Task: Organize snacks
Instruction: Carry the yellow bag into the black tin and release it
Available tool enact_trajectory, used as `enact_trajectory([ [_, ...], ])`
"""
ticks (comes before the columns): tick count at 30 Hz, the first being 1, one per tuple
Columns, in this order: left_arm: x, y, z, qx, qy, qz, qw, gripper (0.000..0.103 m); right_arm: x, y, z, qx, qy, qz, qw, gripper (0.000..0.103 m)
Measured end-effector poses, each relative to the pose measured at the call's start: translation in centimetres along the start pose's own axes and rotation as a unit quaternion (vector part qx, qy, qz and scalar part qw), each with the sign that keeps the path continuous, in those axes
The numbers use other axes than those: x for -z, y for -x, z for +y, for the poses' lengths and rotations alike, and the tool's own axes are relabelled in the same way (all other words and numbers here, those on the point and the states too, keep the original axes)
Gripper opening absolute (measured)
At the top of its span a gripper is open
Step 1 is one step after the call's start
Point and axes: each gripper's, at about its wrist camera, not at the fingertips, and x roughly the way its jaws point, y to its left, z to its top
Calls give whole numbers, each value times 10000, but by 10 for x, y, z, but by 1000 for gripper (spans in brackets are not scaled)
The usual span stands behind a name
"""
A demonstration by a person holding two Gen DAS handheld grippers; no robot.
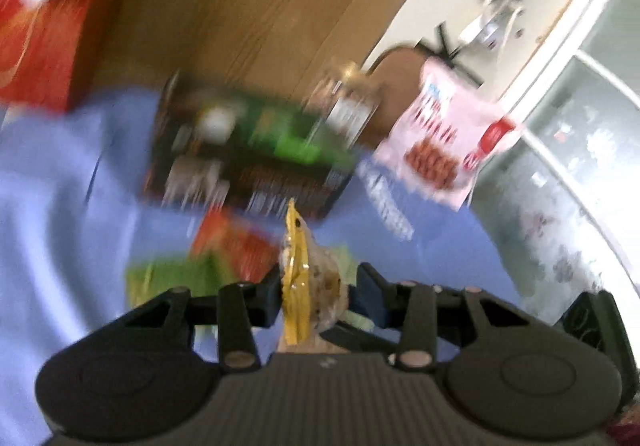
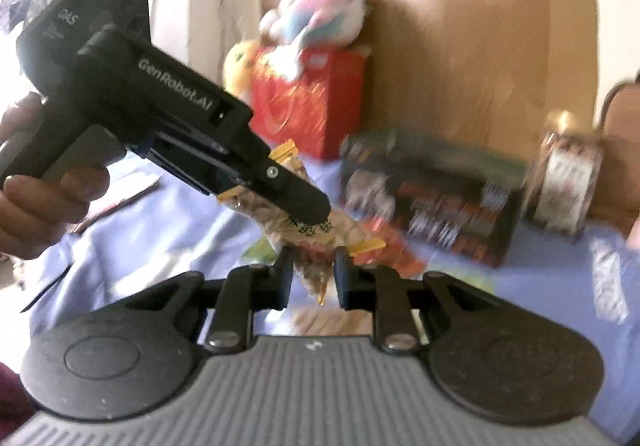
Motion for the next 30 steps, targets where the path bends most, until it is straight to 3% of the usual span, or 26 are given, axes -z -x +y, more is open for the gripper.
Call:
enact_trajectory([
  [4,-46,-19,-13,22,-270,-376,9989,38,-25,-18,-29,442,54,-427,9981,24],
  [9,-86,-67,-7,-246,-257,-498,9981,38,-39,-59,-64,947,118,-509,9941,24],
  [13,-99,-108,10,-791,-100,-387,9961,38,-38,-90,-84,1126,11,-375,9929,26],
  [15,-98,-121,16,-1269,-152,-413,9909,48,-34,-97,-93,1101,-212,-354,9931,26],
  [18,-93,-122,21,-1744,-198,-525,9831,54,-28,-93,-105,902,-613,-305,9936,26],
  [21,-84,-103,22,-1640,-82,-710,9839,54,-32,-75,-117,830,-909,-420,9915,27],
  [23,-73,-83,16,-1562,-171,-896,9835,54,-32,-57,-129,647,-1343,-479,9877,39],
  [25,-62,-63,10,-1525,-306,-1086,9818,54,-25,-41,-138,477,-1738,-437,9827,44],
  [27,-49,-45,7,-1387,-303,-1158,9831,57,-13,-32,-141,347,-1992,-185,9792,44],
  [30,-26,-38,7,-1014,-96,-850,9912,57,11,-22,-138,272,-2206,330,9744,44],
])
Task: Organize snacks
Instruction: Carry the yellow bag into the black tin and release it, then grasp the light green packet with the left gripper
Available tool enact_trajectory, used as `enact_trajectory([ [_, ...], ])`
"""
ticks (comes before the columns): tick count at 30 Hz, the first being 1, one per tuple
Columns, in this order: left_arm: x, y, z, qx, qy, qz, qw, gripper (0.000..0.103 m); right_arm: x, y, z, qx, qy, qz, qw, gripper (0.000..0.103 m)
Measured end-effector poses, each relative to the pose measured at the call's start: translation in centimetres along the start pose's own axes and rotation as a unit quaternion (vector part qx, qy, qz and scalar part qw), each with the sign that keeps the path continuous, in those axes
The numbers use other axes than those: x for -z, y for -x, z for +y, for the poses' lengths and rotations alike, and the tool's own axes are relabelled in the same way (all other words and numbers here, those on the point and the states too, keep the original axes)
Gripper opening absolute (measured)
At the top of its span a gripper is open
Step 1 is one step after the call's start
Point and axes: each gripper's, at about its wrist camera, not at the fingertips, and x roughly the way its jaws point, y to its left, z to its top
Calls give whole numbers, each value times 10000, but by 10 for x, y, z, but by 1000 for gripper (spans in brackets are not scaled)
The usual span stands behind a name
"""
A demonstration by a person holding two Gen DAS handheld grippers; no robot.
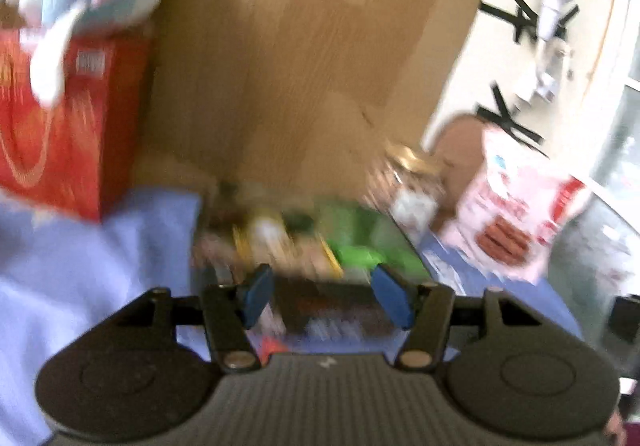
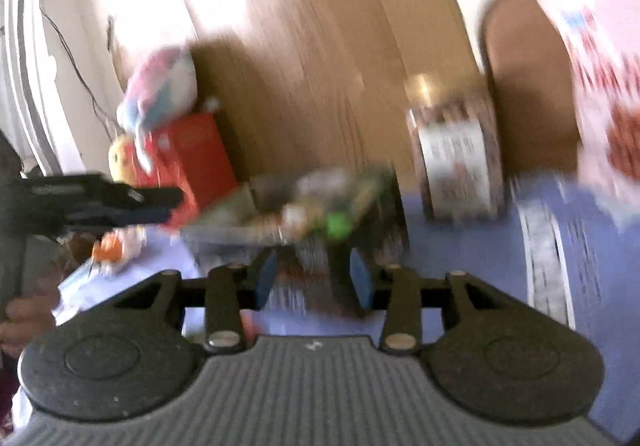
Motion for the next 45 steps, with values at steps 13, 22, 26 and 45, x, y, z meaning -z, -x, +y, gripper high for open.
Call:
enact_trajectory([
  [13,66,3,20,405,762,989,9913,57,52,18,62,211,954,558,9937,60],
  [22,67,52,60,465,1158,564,9906,62,75,25,127,-1944,2334,1407,9423,61],
  [26,75,55,61,489,1071,688,9907,62,85,23,132,-1282,2717,1143,9469,70],
  [45,97,49,55,501,803,1094,9895,62,93,31,133,-618,2219,759,9702,60],
])
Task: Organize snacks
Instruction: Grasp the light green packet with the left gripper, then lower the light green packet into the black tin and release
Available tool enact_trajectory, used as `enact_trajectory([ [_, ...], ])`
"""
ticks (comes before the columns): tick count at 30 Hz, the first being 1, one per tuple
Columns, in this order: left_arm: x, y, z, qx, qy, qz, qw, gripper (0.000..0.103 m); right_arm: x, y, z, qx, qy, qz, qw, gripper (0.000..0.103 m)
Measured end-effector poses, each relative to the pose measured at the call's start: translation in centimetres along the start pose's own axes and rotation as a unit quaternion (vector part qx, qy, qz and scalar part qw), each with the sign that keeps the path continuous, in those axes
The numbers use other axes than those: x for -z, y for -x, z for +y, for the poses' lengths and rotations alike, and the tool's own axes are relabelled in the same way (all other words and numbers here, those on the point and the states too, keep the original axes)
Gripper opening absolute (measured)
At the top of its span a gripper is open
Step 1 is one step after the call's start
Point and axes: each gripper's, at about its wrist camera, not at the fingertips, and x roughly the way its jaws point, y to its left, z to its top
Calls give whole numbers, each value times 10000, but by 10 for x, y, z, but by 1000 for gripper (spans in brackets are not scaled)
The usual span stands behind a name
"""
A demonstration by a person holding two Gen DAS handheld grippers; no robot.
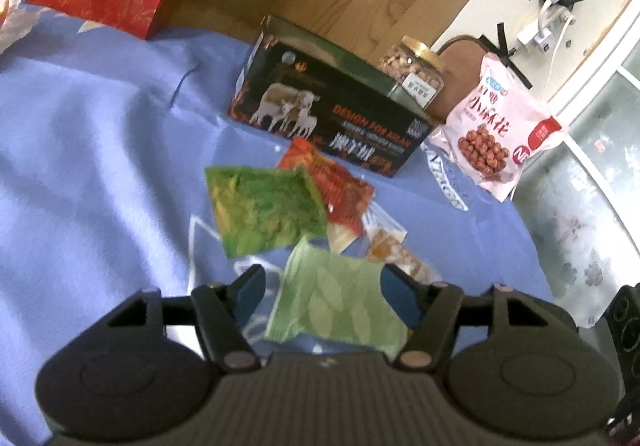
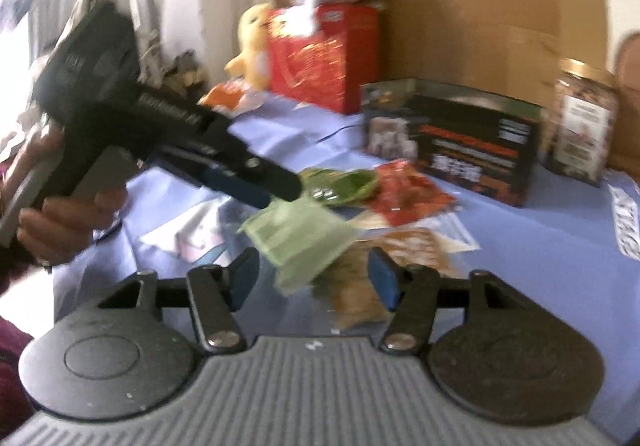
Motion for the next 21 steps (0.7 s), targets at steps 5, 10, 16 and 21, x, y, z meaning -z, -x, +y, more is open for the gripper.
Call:
enact_trajectory([
  [5,10,-6,-9,4,-285,117,9995,44,3,-11,9,76,269,122,9995,23],
  [10,3,-4,-21,241,-401,102,9989,44,-1,-2,2,304,167,-92,9994,21],
  [16,-37,-1,-48,321,-745,-272,9963,44,-25,11,-22,487,-7,-702,9963,21],
  [21,-83,-18,-72,177,-969,-574,9935,44,-52,1,-48,864,75,-1057,9906,21],
])
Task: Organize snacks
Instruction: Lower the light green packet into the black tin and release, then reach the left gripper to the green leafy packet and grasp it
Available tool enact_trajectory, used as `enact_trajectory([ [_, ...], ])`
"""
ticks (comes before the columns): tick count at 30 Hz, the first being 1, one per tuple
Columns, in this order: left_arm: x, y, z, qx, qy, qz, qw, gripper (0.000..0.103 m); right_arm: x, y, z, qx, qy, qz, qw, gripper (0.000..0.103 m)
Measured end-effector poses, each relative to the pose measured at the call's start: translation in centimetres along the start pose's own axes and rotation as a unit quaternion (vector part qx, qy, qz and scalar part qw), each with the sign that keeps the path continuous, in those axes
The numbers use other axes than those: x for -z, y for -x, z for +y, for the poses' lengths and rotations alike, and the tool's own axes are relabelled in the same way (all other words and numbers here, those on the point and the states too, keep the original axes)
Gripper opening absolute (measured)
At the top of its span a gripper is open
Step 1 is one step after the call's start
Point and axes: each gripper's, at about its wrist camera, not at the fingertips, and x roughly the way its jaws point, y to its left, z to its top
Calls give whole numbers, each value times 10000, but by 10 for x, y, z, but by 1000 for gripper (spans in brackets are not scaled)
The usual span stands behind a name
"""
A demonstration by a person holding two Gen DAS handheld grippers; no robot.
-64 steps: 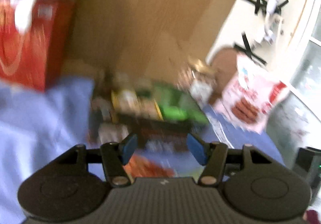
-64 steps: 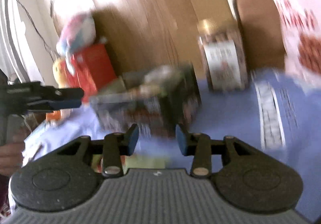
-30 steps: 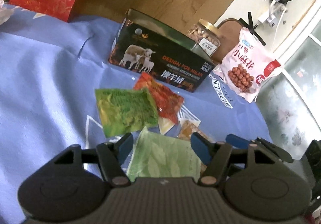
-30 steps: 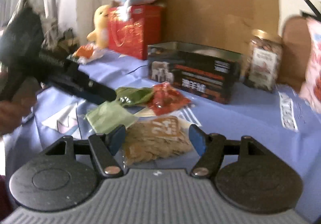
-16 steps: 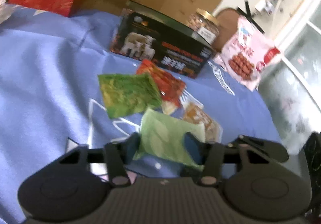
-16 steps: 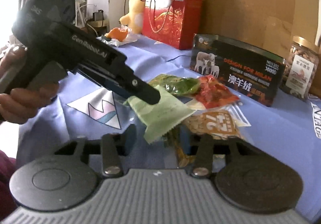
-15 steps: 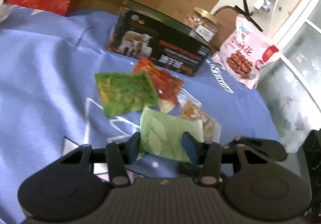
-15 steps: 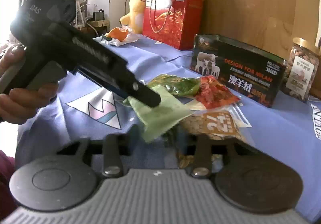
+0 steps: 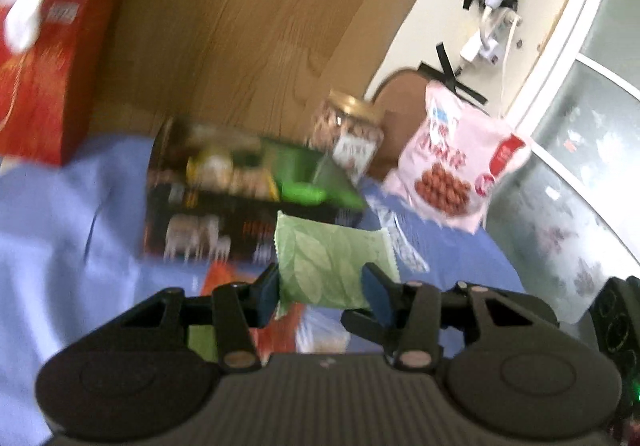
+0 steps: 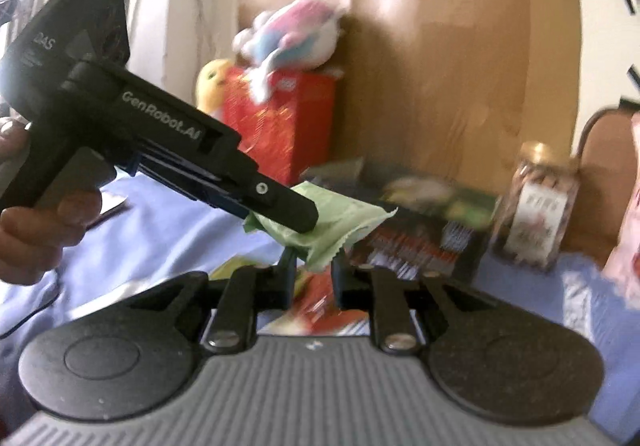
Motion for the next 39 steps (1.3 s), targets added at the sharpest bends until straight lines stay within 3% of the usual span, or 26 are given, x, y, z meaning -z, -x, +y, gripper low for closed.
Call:
enact_trajectory([
  [8,-58,-72,2,-389,-90,-98,9992,45,-18,-62,-58,443,-399,-49,9982,24],
  [10,-63,-92,5,-667,-111,-149,9976,50,-18,-75,-67,616,-531,-70,9967,25],
  [11,-65,-101,5,-853,-169,-157,9961,53,-15,-80,-71,725,-650,-145,9951,30],
  [12,-65,-109,6,-1039,-235,-156,9942,53,-12,-83,-75,843,-789,-237,9930,44],
  [13,-65,-113,7,-1157,-250,-165,9928,53,-7,-84,-79,930,-922,-254,9911,51],
  [14,-64,-113,8,-1151,-207,-202,9929,53,-4,-82,-82,892,-922,-243,9914,50],
  [18,-55,-86,15,-846,85,-492,9952,53,0,-62,-88,888,-984,-433,9902,50],
  [21,-44,-47,22,-710,145,-689,9950,60,-2,-49,-98,469,-1556,-582,9850,50],
  [24,-28,-4,38,-844,297,-828,9925,67,-8,-38,-97,-56,-1873,-809,9790,50],
  [26,-14,17,56,-956,570,-720,9912,67,-10,-33,-89,-490,-2027,-839,9744,50],
  [29,14,38,86,-1003,1136,-367,9878,67,-9,-39,-69,-1319,-2130,-464,9670,49],
  [31,33,45,101,-869,1491,-177,9848,67,-5,-47,-50,-1576,-2041,38,9662,49],
  [35,57,38,115,-569,1904,133,9800,67,11,-63,-16,-1628,-1814,999,9647,45],
  [39,67,21,110,-304,1884,273,9812,67,22,-66,-3,-1517,-2007,1463,9567,44],
])
